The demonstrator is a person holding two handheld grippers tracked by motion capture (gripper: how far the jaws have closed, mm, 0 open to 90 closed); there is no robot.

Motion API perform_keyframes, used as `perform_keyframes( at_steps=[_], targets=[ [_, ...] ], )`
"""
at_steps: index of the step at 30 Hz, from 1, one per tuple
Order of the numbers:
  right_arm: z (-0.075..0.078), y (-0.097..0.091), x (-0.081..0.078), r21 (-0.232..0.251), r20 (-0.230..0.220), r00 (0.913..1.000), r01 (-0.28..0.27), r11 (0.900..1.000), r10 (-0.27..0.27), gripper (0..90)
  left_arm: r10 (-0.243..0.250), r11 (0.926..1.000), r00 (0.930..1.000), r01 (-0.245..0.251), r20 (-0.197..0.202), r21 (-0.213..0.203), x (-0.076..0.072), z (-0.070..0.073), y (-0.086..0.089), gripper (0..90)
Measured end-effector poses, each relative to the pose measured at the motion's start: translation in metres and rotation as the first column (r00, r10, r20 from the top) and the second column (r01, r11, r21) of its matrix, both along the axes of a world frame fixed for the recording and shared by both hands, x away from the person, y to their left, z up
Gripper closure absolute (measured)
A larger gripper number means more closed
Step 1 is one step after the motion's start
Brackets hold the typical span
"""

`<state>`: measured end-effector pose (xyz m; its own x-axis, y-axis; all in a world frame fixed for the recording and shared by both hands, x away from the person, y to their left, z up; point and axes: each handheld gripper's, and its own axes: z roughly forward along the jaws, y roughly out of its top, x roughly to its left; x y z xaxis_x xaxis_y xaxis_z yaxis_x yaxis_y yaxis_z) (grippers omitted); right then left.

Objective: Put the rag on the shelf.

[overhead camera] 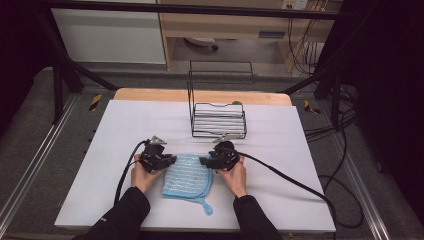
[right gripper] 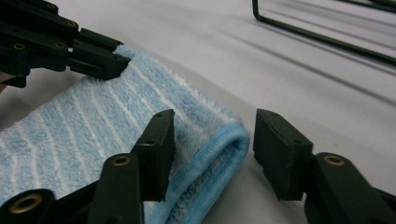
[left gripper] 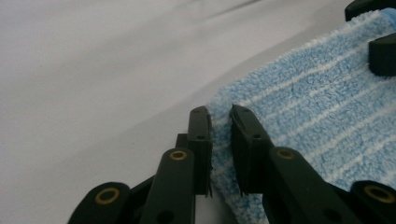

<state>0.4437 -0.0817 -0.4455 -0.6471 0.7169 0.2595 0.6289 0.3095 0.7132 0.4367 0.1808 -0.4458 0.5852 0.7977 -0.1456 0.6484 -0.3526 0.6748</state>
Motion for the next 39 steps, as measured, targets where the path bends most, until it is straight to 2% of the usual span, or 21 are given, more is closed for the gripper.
perform_keyframes(
  at_steps=[6,10,13,23,31,35,39],
  targets=[
    [-0.004,0.001,0.000,-0.002,-0.030,0.9996,-0.001,1.0000,0.001,58.5,-0.001,1.0000,1.0000,0.001,0.002,-0.001,0.000,0.000,0.000,77.7],
    [-0.005,0.003,0.000,0.014,-0.045,0.9990,-0.002,0.9999,0.003,62.8,-0.004,1.0000,1.0000,0.004,0.002,-0.005,0.000,0.000,0.001,77.7],
    [-0.005,0.004,-0.001,0.009,-0.044,0.9990,-0.007,0.9999,0.008,65.4,-0.004,1.0000,1.0000,0.004,0.004,-0.005,0.000,-0.001,0.000,77.6],
    [-0.005,0.005,0.002,0.038,-0.095,0.9955,0.007,0.9993,-0.004,75.5,-0.001,0.9999,1.0000,0.001,0.001,-0.015,0.000,-0.001,0.001,77.9],
    [-0.004,0.004,0.001,0.045,-0.097,0.9951,0.023,0.9987,-0.019,78.8,0.004,0.9986,1.0000,-0.004,-0.005,-0.052,0.000,0.000,0.005,81.2],
    [-0.003,0.004,0.001,0.048,-0.093,0.9955,0.021,0.9986,-0.017,79.0,0.003,0.9982,1.0000,-0.003,0.001,-0.061,-0.001,0.001,0.006,81.6],
    [0.002,0.002,-0.001,0.057,-0.081,0.9967,0.017,0.9982,-0.013,79.0,0.004,0.9956,0.9999,-0.002,0.014,-0.093,-0.004,0.007,0.010,81.9]
  ],
)
